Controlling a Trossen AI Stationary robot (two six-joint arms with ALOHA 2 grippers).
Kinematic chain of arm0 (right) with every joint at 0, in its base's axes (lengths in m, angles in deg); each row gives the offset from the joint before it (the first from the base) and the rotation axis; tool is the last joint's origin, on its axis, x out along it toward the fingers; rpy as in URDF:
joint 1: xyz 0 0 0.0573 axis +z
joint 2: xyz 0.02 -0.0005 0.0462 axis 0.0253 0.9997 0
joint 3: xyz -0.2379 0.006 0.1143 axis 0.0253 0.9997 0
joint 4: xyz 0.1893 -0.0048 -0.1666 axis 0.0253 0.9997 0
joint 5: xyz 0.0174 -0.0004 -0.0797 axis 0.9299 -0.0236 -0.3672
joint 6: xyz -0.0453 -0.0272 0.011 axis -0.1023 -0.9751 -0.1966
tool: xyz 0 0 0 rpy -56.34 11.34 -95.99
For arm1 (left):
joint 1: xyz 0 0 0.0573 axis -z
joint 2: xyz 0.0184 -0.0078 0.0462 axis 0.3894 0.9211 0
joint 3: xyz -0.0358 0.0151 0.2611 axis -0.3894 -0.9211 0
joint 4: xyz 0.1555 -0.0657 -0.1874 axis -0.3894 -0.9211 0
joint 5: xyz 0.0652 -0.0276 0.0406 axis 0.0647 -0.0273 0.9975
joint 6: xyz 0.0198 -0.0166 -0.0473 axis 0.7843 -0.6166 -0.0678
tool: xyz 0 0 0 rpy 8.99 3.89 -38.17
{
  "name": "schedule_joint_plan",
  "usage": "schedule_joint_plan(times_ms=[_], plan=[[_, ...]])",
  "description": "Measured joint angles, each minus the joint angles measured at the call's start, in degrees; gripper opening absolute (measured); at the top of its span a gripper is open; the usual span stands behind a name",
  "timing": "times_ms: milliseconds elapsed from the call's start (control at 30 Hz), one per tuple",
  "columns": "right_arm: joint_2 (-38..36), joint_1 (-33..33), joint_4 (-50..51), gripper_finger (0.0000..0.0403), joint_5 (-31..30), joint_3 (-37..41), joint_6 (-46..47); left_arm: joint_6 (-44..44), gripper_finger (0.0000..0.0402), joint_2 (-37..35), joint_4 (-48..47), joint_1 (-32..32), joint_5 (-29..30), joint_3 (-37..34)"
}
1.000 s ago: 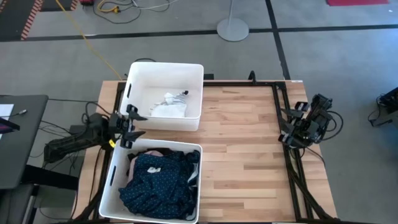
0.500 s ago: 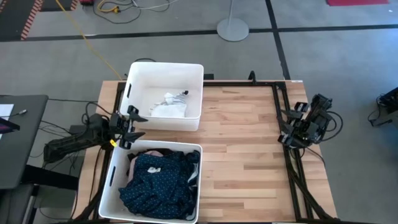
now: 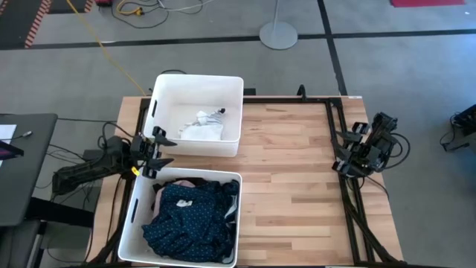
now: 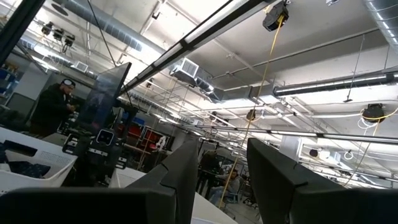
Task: Sort clothes
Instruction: Return to Home Position
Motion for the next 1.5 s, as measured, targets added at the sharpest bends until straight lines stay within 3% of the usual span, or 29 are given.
schedule_joint_plan(times_ms=[1500], plan=[[0.00, 0.00, -0.02, 0.0154, 0.00, 0.00, 0.04, 1.88, 0.0251, -0.02, 0.13, 0.00, 0.00, 0.00]])
